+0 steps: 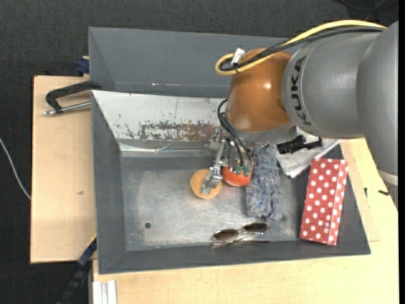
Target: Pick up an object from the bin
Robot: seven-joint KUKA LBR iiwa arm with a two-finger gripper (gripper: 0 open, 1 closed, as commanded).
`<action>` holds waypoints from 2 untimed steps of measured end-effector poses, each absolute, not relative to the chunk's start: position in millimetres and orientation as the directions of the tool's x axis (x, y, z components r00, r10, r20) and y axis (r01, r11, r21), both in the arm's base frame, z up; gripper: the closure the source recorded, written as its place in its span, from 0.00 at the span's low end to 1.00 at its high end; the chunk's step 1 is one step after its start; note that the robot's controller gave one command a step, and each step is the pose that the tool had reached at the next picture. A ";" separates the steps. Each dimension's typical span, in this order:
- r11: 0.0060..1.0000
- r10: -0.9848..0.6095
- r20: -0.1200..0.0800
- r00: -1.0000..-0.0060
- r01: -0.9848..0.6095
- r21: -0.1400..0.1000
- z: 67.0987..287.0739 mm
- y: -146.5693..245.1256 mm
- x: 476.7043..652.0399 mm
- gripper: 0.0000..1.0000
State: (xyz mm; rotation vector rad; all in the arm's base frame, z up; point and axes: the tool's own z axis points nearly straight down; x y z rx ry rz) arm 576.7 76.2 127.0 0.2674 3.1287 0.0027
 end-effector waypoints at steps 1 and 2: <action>1.000 0.005 0.003 -1.000 0.005 0.001 96.0 73.1 566.3 0.00; 0.957 0.289 0.000 -0.957 0.289 0.002 76.6 64.3 576.7 0.00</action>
Offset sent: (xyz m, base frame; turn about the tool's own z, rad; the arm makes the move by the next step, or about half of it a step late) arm 0.0018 -0.0152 -0.0570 0.1383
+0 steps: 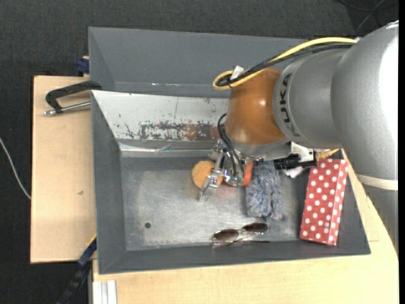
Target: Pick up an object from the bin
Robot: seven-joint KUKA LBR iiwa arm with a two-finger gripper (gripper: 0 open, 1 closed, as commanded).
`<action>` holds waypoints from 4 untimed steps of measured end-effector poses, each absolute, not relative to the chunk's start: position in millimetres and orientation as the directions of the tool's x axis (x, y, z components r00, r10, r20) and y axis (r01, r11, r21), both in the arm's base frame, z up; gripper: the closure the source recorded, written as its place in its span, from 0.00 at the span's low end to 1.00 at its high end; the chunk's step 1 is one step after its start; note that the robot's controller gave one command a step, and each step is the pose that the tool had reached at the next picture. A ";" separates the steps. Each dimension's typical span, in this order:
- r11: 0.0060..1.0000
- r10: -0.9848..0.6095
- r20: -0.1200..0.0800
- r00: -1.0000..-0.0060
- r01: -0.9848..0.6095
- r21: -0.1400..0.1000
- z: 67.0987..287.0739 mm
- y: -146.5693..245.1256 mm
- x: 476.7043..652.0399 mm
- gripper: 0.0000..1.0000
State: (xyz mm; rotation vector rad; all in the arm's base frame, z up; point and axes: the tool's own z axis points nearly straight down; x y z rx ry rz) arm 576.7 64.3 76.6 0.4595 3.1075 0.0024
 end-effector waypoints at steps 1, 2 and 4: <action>0.998 -0.063 -0.014 -0.998 -0.063 -0.001 74.8 64.0 581.1 1.00; 0.998 -0.063 -0.014 -0.998 -0.063 -0.001 74.8 64.0 581.1 1.00; 0.998 -0.063 -0.003 -0.998 -0.063 0.001 88.4 64.6 578.9 1.00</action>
Offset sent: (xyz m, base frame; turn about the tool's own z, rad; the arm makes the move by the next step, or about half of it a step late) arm 0.0000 0.0000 0.0000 0.0000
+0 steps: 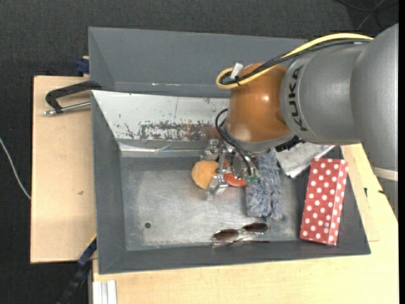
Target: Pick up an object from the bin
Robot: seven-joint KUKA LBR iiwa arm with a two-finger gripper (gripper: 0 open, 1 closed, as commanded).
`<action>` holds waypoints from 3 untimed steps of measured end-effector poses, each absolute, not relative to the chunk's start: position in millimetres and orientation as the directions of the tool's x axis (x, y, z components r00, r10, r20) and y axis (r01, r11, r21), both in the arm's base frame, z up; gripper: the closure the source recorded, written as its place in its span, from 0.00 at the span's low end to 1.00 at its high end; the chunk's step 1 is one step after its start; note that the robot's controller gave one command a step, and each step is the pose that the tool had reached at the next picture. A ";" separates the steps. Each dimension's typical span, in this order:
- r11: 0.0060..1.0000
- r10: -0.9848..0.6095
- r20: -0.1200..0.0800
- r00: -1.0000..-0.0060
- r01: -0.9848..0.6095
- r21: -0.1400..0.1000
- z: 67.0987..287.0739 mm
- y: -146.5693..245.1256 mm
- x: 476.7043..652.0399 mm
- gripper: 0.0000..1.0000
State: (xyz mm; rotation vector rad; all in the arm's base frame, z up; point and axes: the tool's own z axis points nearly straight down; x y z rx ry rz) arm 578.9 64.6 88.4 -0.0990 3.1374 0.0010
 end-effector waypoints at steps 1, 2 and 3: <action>0.998 -0.063 0.003 -0.998 -0.063 0.001 103.7 64.8 577.8 1.00; 0.998 -0.063 0.003 -0.998 -0.063 0.001 126.9 65.0 577.7 1.00; 0.998 -0.063 -0.006 -0.998 -0.063 0.001 146.3 65.3 579.4 1.00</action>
Offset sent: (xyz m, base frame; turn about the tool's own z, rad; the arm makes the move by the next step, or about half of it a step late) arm 0.0001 0.0001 0.0150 0.0000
